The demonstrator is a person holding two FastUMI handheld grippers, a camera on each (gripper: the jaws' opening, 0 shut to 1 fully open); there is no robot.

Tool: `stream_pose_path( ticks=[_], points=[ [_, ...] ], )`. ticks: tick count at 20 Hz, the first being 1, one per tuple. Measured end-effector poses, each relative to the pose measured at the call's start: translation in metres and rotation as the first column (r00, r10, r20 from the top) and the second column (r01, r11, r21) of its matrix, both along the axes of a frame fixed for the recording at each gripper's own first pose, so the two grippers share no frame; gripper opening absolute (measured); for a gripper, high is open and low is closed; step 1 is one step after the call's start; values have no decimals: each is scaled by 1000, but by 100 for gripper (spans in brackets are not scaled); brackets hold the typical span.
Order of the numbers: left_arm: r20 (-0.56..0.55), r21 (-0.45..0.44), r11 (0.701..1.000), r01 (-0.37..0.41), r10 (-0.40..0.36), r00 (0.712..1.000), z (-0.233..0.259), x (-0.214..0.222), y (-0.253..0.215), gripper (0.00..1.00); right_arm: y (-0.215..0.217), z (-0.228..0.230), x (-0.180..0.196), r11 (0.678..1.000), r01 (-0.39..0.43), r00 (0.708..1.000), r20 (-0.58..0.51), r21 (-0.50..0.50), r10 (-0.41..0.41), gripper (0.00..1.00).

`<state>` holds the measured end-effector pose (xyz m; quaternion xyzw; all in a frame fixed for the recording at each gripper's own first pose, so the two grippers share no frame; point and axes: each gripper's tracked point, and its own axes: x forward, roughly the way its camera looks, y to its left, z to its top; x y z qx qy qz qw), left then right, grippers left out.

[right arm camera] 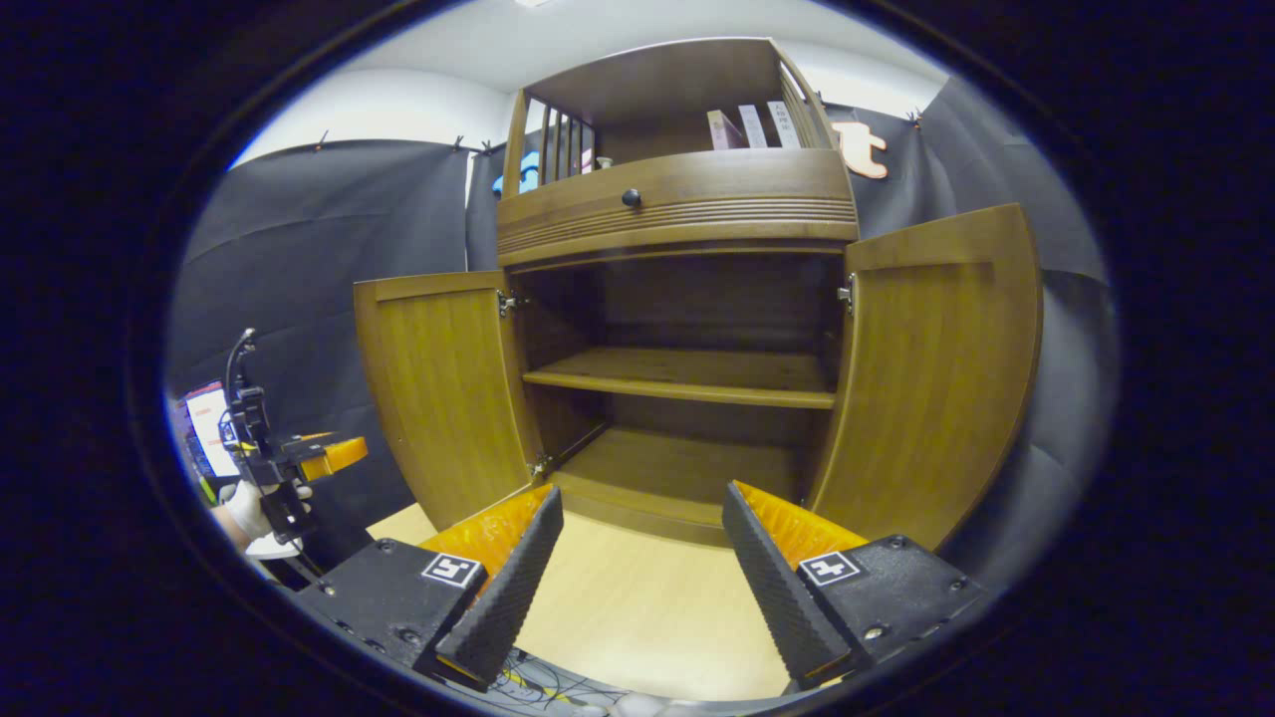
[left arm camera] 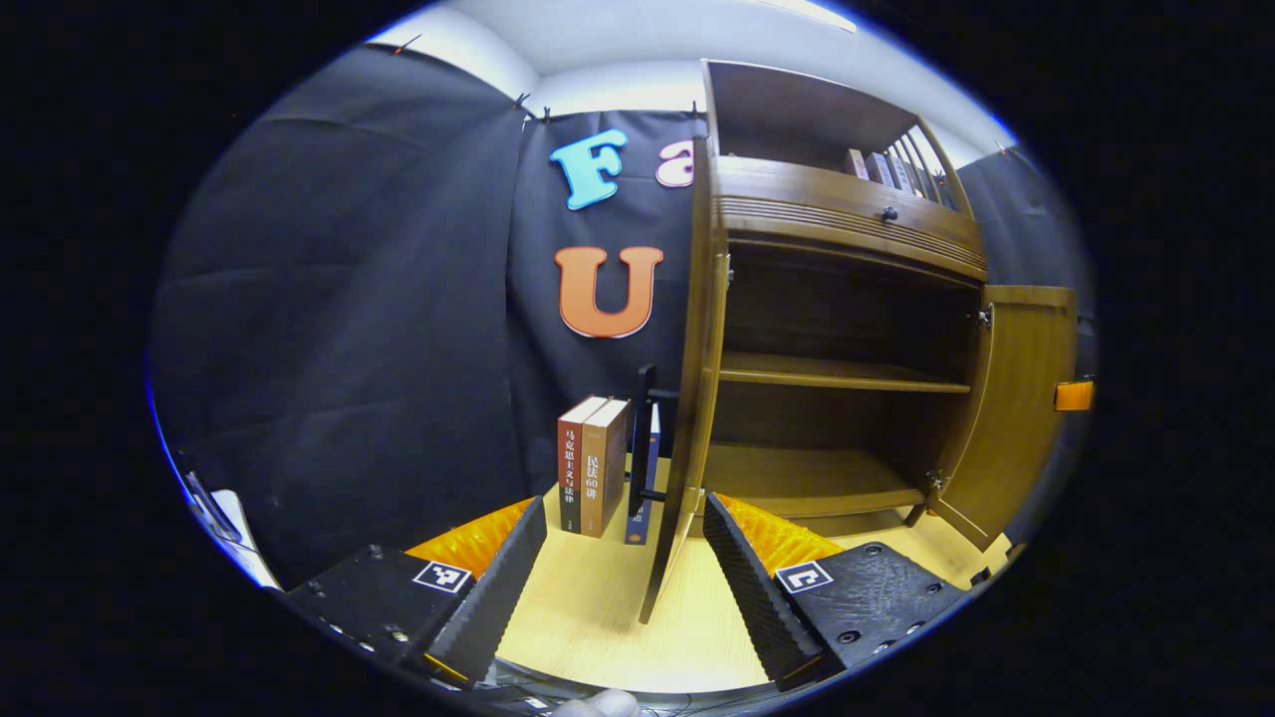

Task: Open the right door of the double-door shoe cabinet with the right hand, and open the left door with the left hand.

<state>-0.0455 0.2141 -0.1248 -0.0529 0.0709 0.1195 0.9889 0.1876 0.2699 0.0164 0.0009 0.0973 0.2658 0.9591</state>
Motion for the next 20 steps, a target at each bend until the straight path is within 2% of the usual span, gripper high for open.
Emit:
stream_pose_path(
  ticks=[5,8,13,19,20],
  points=[
    [36,69,994,-81,78,996,52,-6,-47,95,-18,15,13,999,25,999,35,30,-26,100],
    [83,136,987,-83,72,994,83,-1,-79,95,-31,23,19,997,57,996,68,43,-59,100],
    [91,104,994,-36,26,995,104,28,-131,96,-51,29,30,991,120,988,88,57,-125,100],
    [65,80,997,19,-24,998,92,51,-172,96,-72,27,43,976,215,969,116,43,-219,100],
    [68,78,997,18,-24,997,92,53,-174,100,-73,25,43,973,226,966,117,38,-229,100]
  ],
)
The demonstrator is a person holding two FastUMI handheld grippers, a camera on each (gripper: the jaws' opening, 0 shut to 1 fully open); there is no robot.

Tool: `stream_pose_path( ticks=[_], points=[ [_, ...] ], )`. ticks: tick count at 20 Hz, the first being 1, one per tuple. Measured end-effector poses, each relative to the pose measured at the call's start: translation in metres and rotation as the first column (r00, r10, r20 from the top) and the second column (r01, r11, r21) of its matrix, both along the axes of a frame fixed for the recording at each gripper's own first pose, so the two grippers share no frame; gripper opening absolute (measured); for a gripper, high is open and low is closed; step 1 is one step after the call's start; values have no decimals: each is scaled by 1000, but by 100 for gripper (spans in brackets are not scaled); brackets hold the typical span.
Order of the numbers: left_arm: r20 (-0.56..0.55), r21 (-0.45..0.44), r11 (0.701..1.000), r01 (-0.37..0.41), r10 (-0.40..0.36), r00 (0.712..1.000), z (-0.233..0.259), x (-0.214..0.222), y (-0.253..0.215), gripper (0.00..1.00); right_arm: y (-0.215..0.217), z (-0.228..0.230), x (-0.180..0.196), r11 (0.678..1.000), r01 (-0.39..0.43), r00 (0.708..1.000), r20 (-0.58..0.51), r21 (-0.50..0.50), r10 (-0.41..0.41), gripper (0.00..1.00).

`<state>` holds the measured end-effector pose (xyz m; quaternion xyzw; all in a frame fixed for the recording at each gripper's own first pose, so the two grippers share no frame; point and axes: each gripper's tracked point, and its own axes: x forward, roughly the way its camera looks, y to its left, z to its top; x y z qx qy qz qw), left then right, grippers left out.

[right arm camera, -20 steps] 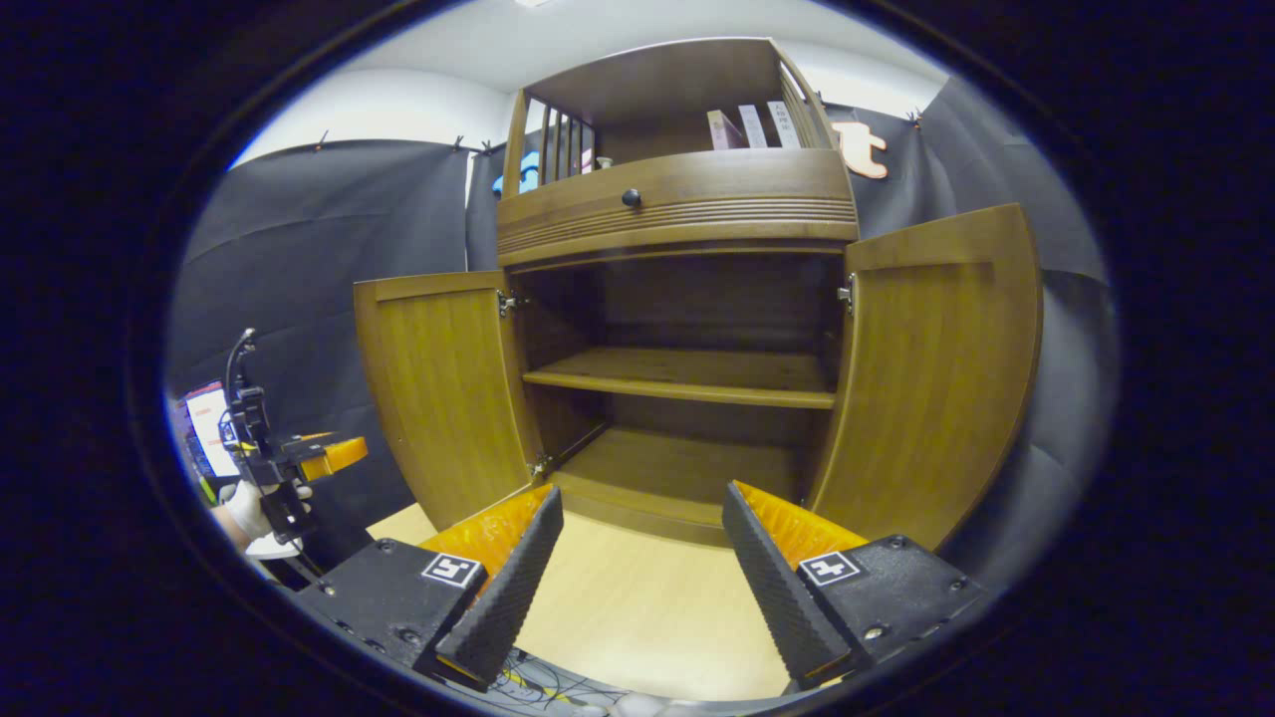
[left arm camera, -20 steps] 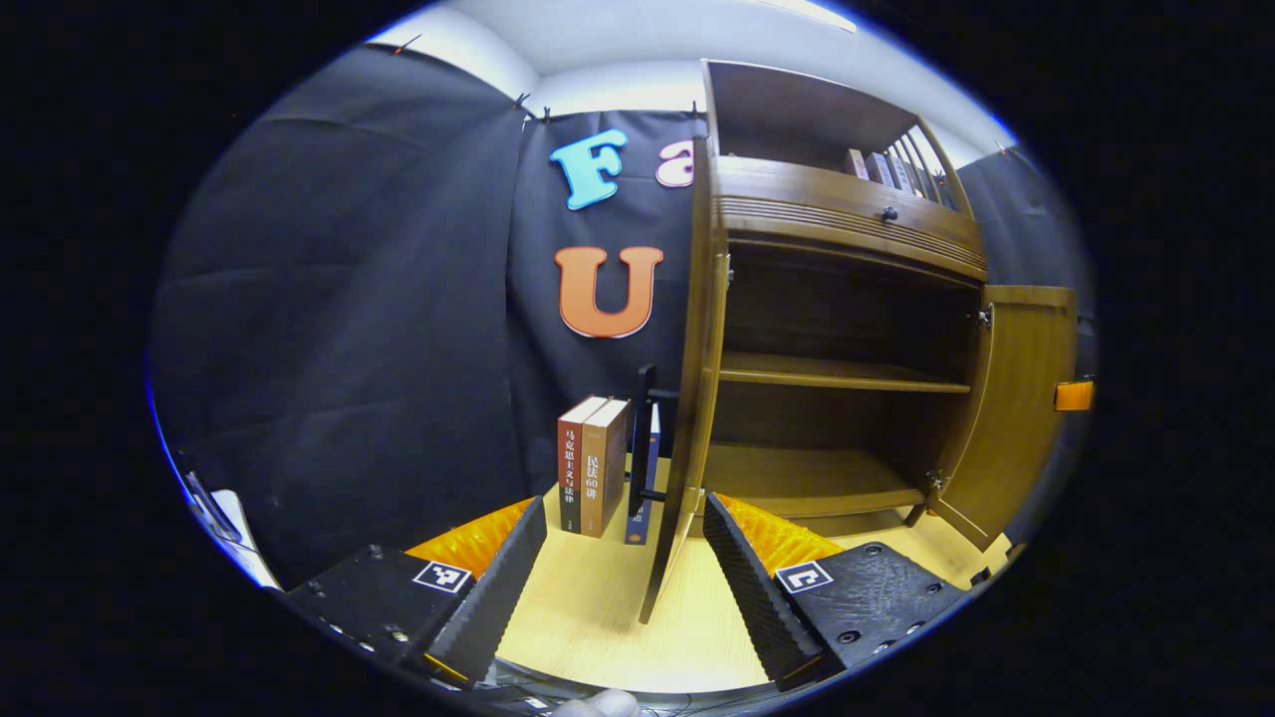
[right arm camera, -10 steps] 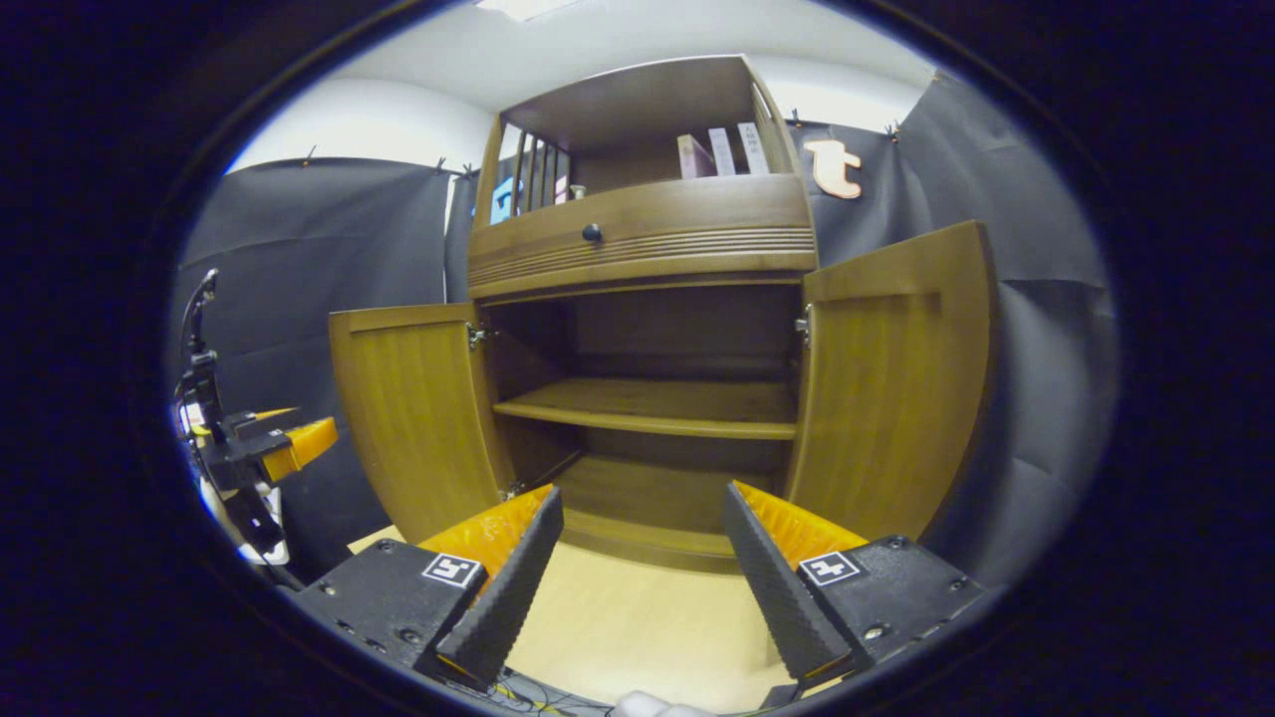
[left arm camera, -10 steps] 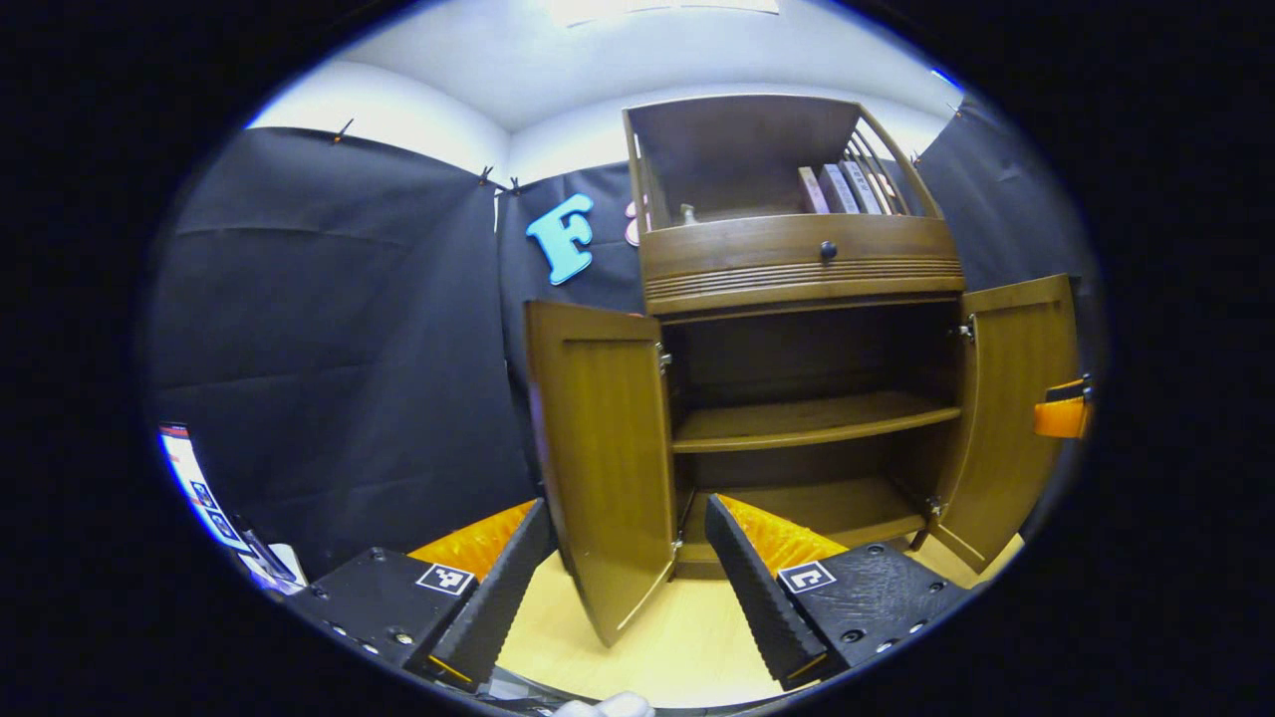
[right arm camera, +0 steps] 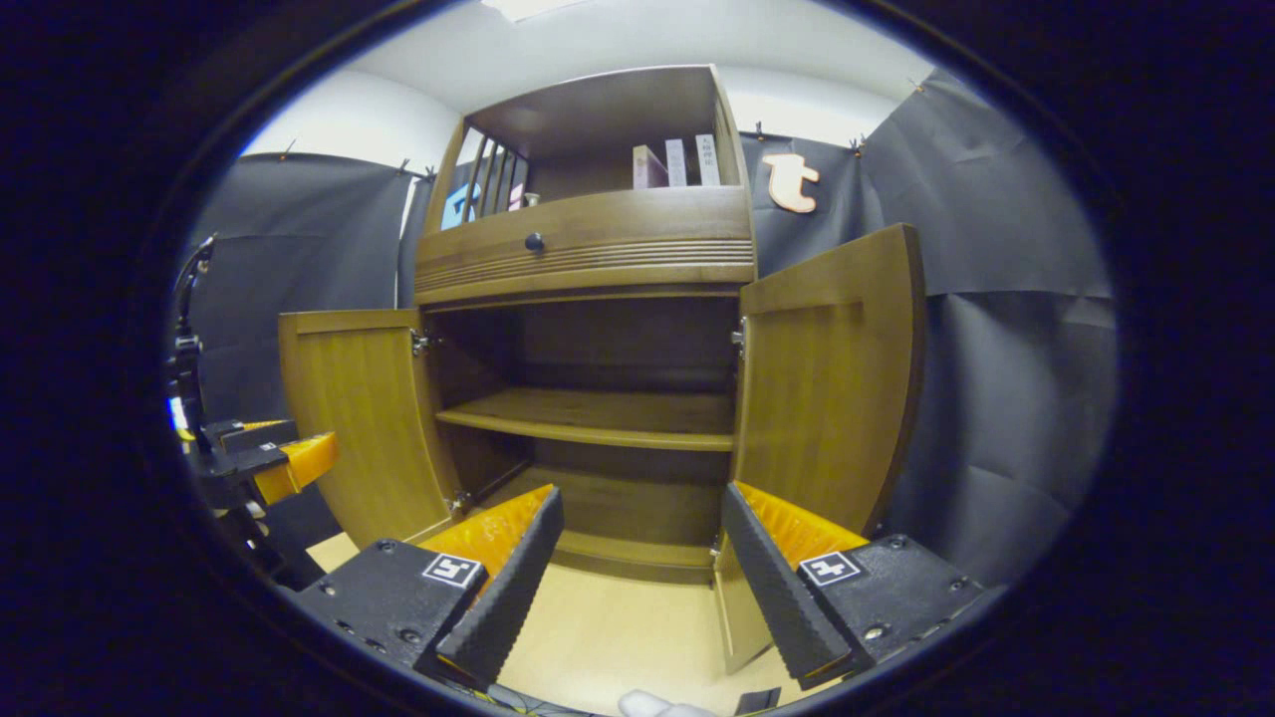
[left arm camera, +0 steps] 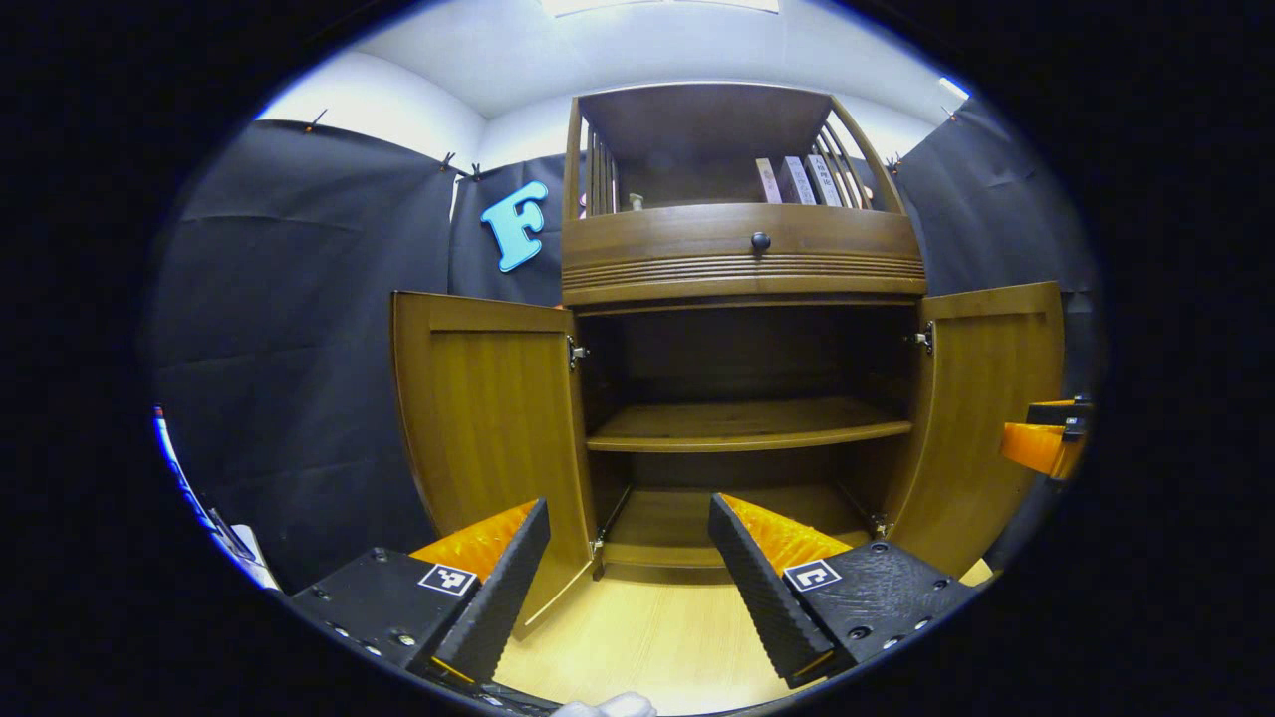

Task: Open the right door of the double-door shoe cabinet with the right hand, and open the left door with the left hand.

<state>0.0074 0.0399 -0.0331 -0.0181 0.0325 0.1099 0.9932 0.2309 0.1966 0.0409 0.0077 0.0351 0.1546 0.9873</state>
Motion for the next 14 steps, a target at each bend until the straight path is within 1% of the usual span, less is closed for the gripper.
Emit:
stream_pose_path(
  ticks=[1,4,5,6,7,11,14],
  points=[
    [5,-1,1000,0,0,1000,0,3,-1,96,-1,-1,0,1000,9,1000,2,-2,-9,100],
    [12,10,1000,11,-12,1000,3,9,-7,96,-2,-1,-1,1000,26,1000,13,-3,-26,100],
    [17,15,1000,14,-14,1000,4,11,-7,100,-1,-1,-1,1000,30,999,13,-5,-30,100],
    [19,20,999,25,-26,999,5,11,-10,100,-1,-1,-1,999,35,999,13,-6,-35,100],
    [25,27,999,33,-34,999,7,12,-11,96,-2,0,0,999,42,999,14,-7,-42,100],
    [50,48,995,83,-85,995,13,16,-20,96,-3,-1,4,997,73,997,1,2,-73,100],
    [49,40,993,113,-115,992,14,21,-25,96,-5,2,3,996,92,996,5,8,-92,100]
  ],
)
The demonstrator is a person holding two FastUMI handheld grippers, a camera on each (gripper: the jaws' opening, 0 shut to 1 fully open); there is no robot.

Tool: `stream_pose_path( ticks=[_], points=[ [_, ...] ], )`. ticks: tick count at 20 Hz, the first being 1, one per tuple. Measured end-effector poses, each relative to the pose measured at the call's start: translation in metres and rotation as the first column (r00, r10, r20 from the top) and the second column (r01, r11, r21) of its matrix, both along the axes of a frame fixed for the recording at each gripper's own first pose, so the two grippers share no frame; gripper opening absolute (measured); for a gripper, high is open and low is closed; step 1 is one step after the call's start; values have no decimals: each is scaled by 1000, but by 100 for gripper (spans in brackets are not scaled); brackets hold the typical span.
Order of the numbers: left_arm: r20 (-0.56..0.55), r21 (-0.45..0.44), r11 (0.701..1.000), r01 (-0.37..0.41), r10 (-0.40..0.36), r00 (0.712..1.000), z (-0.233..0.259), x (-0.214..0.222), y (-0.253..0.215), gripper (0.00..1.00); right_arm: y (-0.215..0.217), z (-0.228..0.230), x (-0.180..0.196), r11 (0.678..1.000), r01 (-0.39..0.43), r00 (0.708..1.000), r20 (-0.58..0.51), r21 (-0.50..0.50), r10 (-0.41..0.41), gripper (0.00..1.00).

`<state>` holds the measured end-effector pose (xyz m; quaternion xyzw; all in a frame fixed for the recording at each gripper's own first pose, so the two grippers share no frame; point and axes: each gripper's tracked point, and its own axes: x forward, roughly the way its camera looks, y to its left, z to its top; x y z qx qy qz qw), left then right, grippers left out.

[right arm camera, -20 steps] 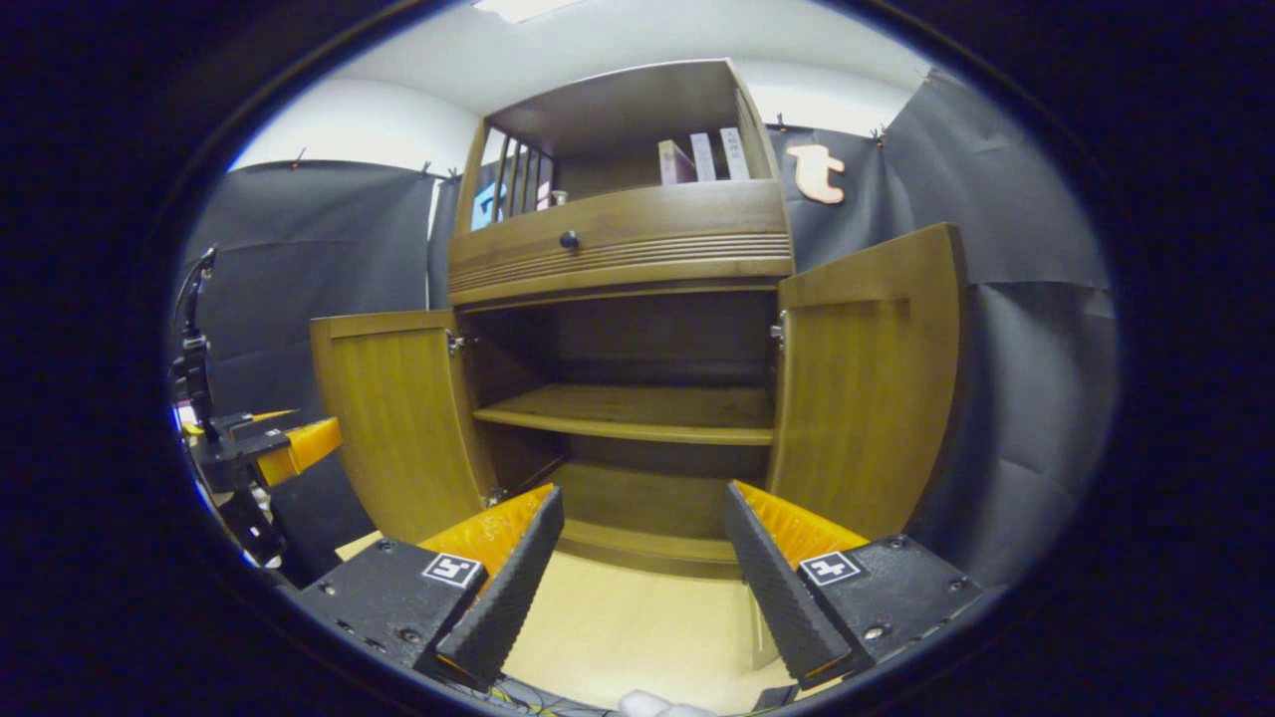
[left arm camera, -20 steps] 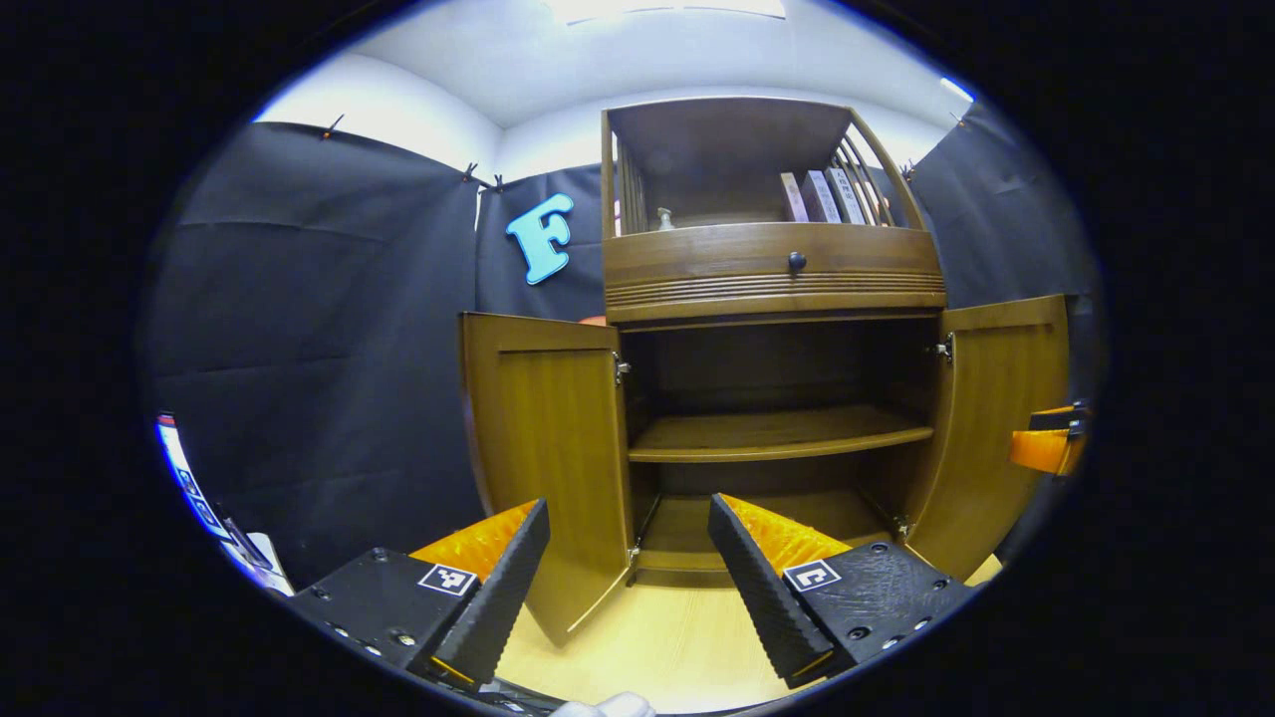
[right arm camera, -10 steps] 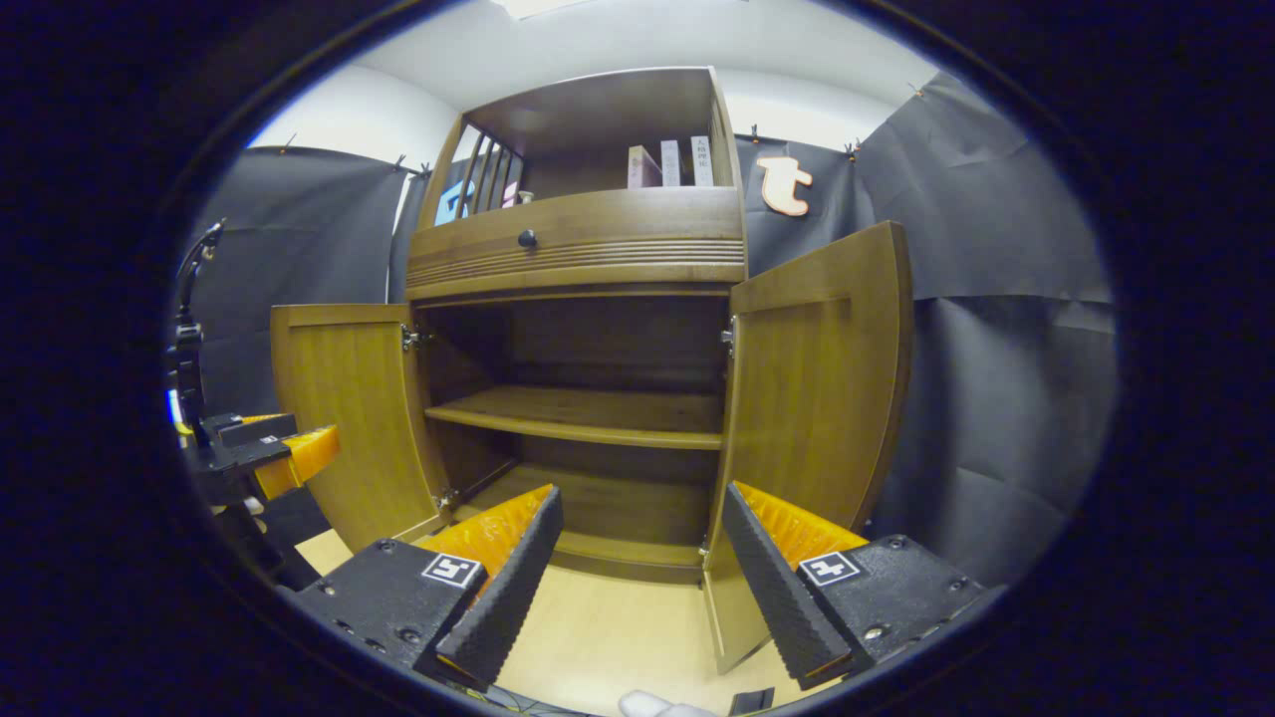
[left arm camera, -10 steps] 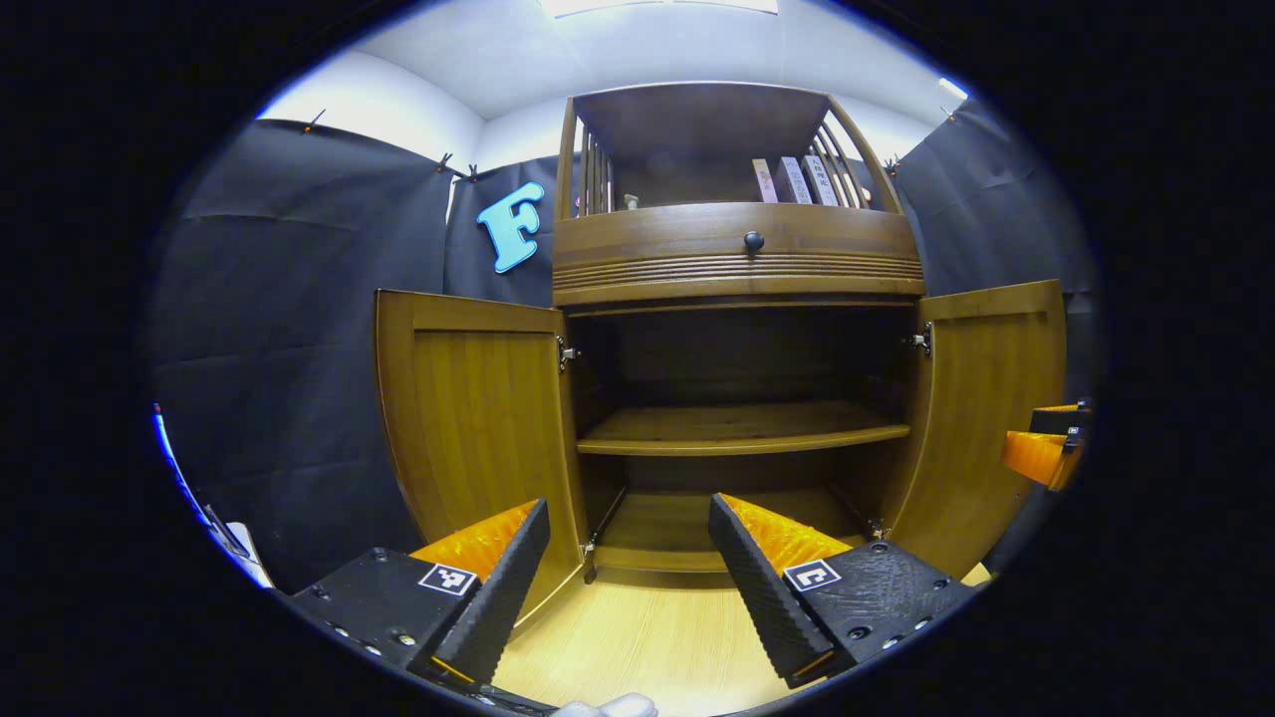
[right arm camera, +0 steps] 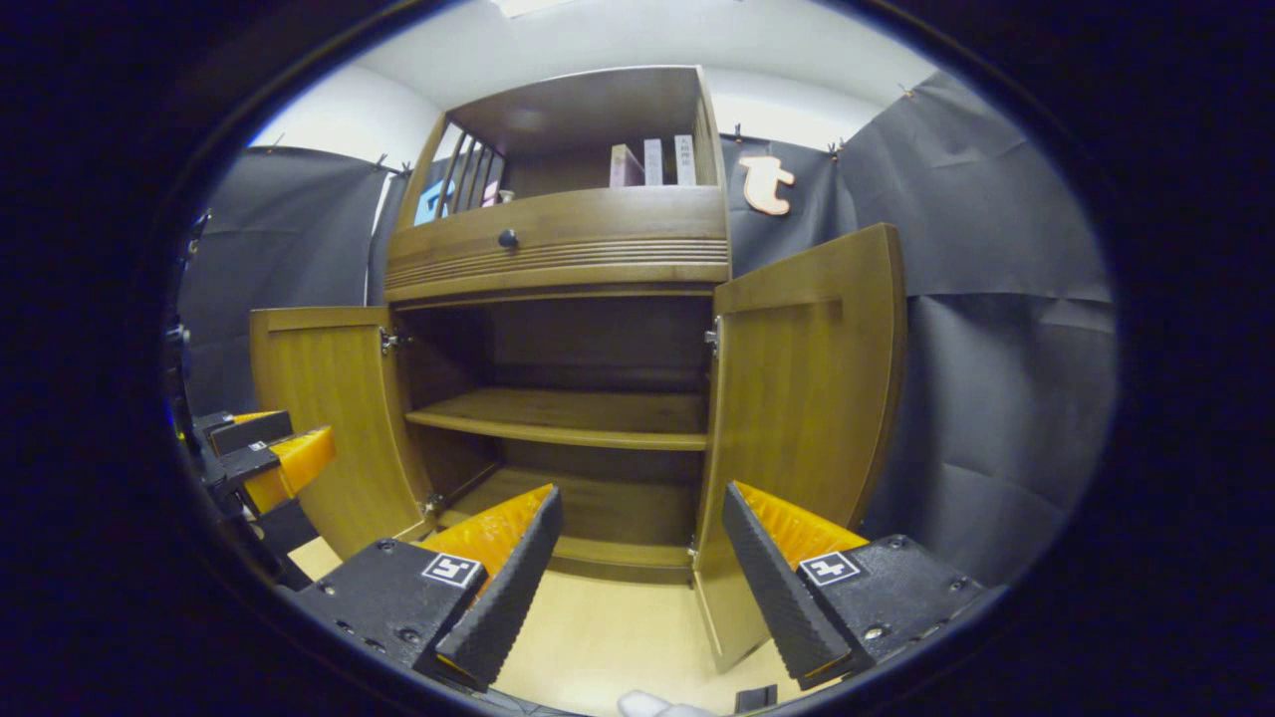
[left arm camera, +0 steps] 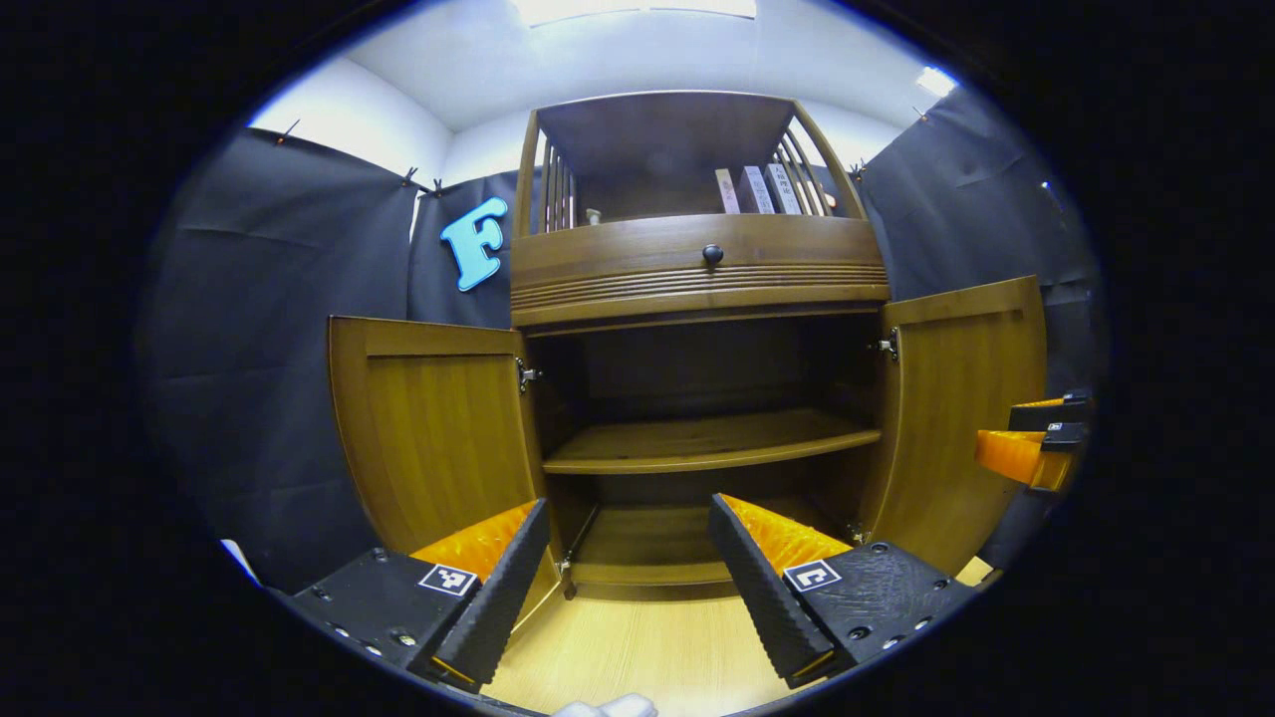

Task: Open the right door of the double-door shoe cabinet with the right hand, and open the left door with the left hand.

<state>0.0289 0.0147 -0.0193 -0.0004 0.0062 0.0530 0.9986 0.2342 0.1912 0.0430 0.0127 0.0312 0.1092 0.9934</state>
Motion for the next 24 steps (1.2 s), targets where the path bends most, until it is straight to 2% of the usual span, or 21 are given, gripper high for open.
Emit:
stream_pose_path(
  ticks=[2,3,5,6,14,15,16,24],
  points=[
    [7,-12,1000,12,-12,1000,2,2,0,100,-2,3,0,1000,11,1000,4,1,-11,100],
    [8,-17,1000,18,-18,1000,3,4,-1,96,-3,3,2,1000,14,1000,-2,4,-14,100],
    [13,-10,1000,25,-25,1000,6,5,-1,100,-6,3,4,999,26,1000,-6,18,-26,100],
    [15,-2,1000,28,-28,1000,7,5,-2,96,-8,3,4,999,33,999,-8,22,-32,100],
    [29,31,997,64,-65,997,16,8,-16,96,-11,3,6,998,50,999,-7,27,-50,100],
    [30,31,997,71,-72,997,15,8,-18,100,-11,2,6,998,50,999,-9,26,-50,100],
    [29,30,997,75,-76,997,15,8,-20,96,-12,1,6,998,50,999,-10,25,-50,100],
    [27,28,996,86,-86,996,13,8,-25,96,-17,1,4,998,58,998,-13,31,-58,100]
  ],
)
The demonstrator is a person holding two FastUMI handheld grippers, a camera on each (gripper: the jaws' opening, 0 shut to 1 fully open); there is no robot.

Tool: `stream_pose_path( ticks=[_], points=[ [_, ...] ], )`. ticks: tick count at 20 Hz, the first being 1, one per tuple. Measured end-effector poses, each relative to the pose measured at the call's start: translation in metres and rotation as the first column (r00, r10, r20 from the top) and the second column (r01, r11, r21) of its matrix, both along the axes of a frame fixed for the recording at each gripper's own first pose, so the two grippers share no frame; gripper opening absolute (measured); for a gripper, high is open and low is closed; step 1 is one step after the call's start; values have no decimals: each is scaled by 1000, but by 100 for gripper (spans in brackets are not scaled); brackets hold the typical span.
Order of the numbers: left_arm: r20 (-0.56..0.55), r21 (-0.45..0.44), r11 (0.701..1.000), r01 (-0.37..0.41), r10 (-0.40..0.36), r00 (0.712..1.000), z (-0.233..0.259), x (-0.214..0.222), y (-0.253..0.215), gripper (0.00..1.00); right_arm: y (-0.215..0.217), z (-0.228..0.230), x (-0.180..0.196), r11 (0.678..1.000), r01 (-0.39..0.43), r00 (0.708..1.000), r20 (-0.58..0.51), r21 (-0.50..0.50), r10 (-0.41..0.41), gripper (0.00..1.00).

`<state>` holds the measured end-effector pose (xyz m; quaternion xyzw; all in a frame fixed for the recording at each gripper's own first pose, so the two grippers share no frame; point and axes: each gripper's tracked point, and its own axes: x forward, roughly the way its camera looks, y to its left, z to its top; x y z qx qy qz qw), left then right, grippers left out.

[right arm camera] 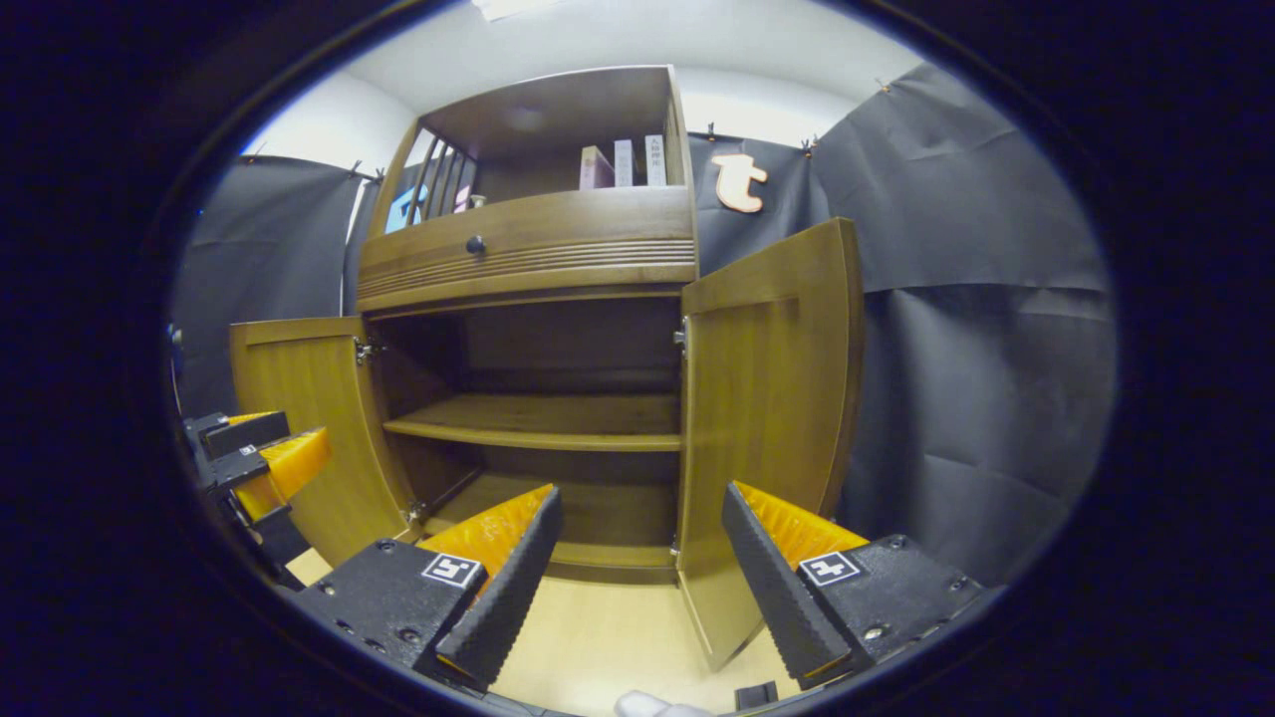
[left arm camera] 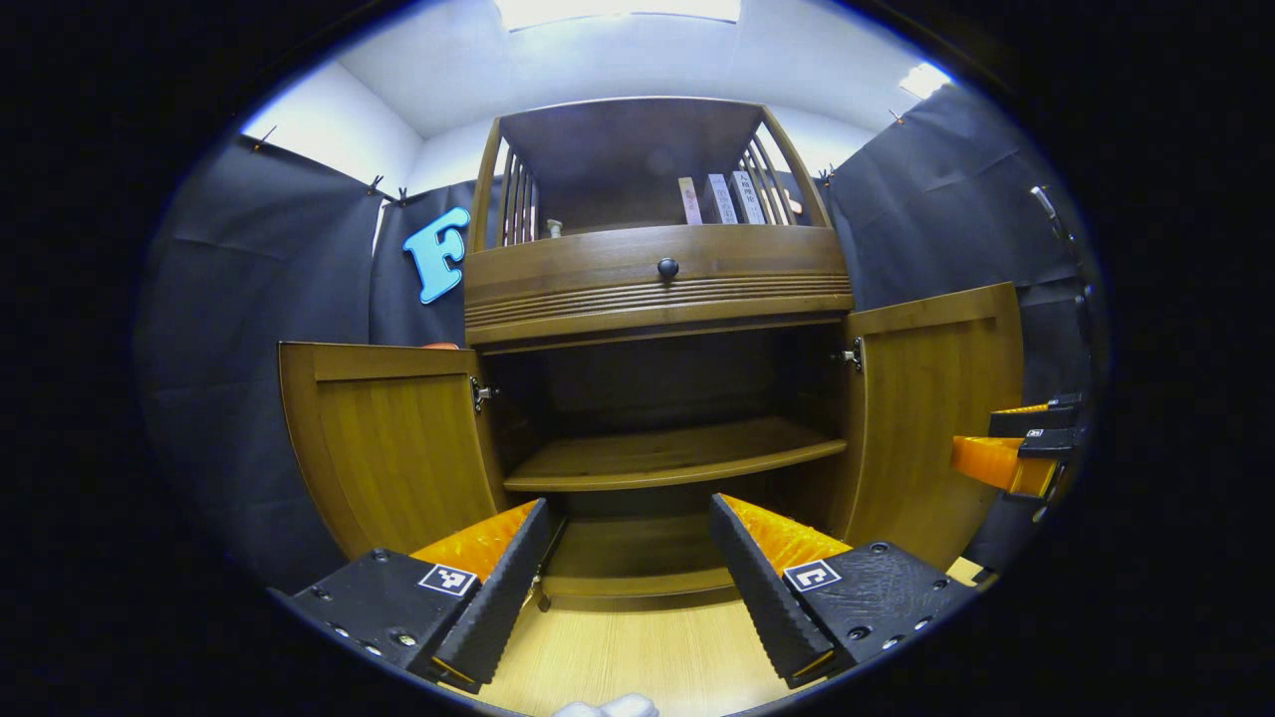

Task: Open the right door of the double-door shoe cabinet with the right hand, and open the left door with the left hand.

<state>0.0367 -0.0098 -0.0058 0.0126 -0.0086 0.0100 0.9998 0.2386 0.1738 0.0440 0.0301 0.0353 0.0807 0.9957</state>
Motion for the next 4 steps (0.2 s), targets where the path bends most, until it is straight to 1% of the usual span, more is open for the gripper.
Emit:
stream_pose_path(
  ticks=[4],
  points=[
    [-10,0,1000,1,-1,1000,-2,-1,-1,96,1,-2,-1,1000,-2,1000,-5,-4,2,100]
  ],
)
